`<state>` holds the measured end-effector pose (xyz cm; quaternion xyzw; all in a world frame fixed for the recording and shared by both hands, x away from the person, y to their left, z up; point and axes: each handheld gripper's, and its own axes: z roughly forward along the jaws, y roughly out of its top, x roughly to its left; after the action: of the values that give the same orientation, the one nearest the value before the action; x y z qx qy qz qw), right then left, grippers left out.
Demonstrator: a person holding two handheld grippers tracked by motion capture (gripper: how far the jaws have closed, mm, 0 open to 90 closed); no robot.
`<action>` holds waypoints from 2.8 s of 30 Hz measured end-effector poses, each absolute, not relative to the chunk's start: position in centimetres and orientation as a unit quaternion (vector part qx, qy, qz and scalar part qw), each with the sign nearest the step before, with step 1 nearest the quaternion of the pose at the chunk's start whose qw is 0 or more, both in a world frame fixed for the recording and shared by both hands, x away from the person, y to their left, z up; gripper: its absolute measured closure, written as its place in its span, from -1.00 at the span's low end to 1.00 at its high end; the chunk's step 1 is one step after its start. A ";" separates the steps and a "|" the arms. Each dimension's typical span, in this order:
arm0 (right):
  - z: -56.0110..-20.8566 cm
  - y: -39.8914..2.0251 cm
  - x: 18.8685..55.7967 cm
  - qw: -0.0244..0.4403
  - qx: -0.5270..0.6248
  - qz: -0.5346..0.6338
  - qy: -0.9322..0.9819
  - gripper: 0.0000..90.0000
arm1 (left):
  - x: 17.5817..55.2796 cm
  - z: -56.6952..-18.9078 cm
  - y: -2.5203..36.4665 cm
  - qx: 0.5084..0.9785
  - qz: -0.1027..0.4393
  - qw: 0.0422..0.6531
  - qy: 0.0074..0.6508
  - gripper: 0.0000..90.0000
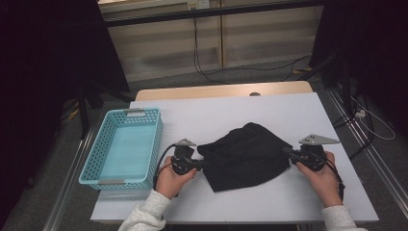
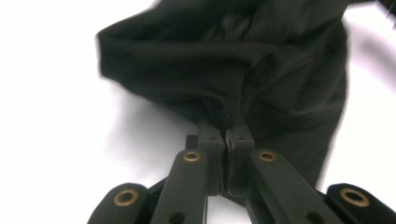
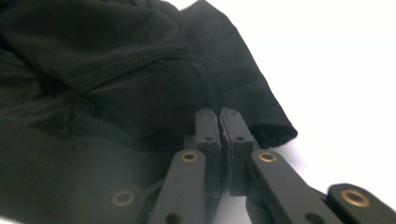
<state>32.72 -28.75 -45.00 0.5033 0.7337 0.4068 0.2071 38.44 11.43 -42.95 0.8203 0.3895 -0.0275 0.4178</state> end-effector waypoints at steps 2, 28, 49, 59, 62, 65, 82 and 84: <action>-44.5 -28.4 32.7 0.201 0.494 0.412 0.739 0.93 | 38.7 -41.6 12.4 0.812 -0.022 0.427 0.396 0.96; -43.8 -25.2 31.9 0.237 0.452 0.360 0.781 0.56 | 39.6 -42.4 13.0 0.810 -0.013 0.416 0.414 0.95; -44.6 -25.6 31.5 0.206 0.476 0.383 0.764 0.87 | 39.2 -42.8 12.6 0.814 -0.009 0.416 0.406 0.88; -45.7 -28.3 31.8 0.202 0.523 0.360 0.746 0.89 | 38.1 -43.5 12.5 0.824 -0.021 0.408 0.394 0.14; -45.7 -28.4 31.9 0.205 0.530 0.352 0.744 0.89 | 37.6 -43.7 12.4 0.826 -0.016 0.406 0.391 -0.04; -45.8 -28.6 32.0 0.203 0.529 0.350 0.746 0.88 | 37.2 -43.9 12.6 0.830 -0.004 0.399 0.390 -0.16; -45.8 -28.1 32.0 0.189 0.524 0.367 0.745 0.88 | 40.0 -45.8 10.5 0.815 -0.007 0.430 0.389 0.72; -45.7 -27.8 31.9 0.183 0.520 0.372 0.747 0.88 | 40.3 -45.6 10.6 0.812 -0.017 0.431 0.394 0.90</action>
<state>31.87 -27.84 -45.70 0.5200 0.7469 0.3716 0.1835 40.34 10.55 -45.57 0.8121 0.3936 -0.0170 0.4306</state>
